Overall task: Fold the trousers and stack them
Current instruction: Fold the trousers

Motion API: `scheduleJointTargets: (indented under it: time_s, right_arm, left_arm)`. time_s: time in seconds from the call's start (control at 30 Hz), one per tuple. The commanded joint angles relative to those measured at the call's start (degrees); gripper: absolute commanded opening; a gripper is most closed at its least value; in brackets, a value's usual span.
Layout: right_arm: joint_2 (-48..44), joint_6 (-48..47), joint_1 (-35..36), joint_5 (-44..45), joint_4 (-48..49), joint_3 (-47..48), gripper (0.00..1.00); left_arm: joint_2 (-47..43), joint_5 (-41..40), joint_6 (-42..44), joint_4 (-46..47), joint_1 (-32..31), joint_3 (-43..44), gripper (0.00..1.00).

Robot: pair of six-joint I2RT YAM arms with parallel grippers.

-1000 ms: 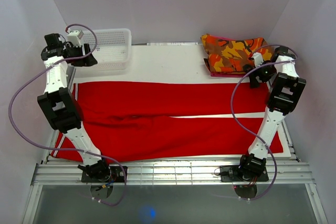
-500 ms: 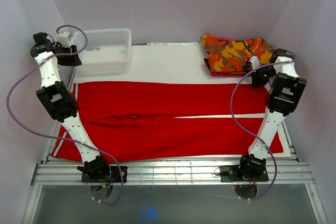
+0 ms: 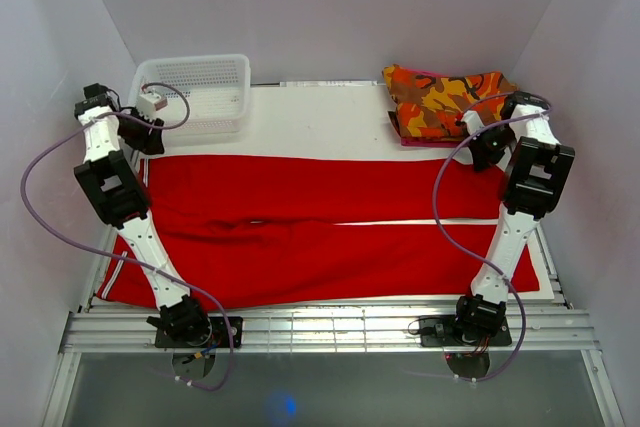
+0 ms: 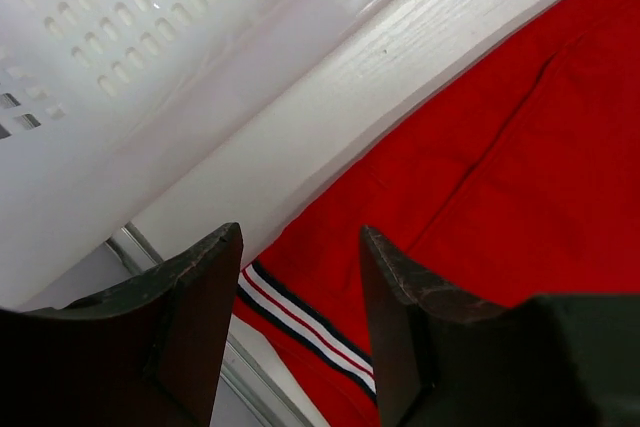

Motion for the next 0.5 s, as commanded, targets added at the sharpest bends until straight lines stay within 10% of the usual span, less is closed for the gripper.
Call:
scheduleJointTargets:
  time_s: [0.0,0.3,0.47]
  right_arm:
    - [-3.7,-2.7,0.6,1.3,-3.7,-0.8,0.08]
    - [-6.6,-2.9,0.8,2.7,-3.5,-4.1,0.08]
    - [-7.1,-2.7,1.0,3.1,-4.2,-3.1,0.08]
  left_arm:
    - [1.5,-0.1,7.7,-1.3,0.0,1.4,0.61]
    - [1.9,-3.7,13.2,9.8,0.0,-8.5,0.72]
    - [2.2,-1.4,20.0,3.8,0.1,-9.6,0.59]
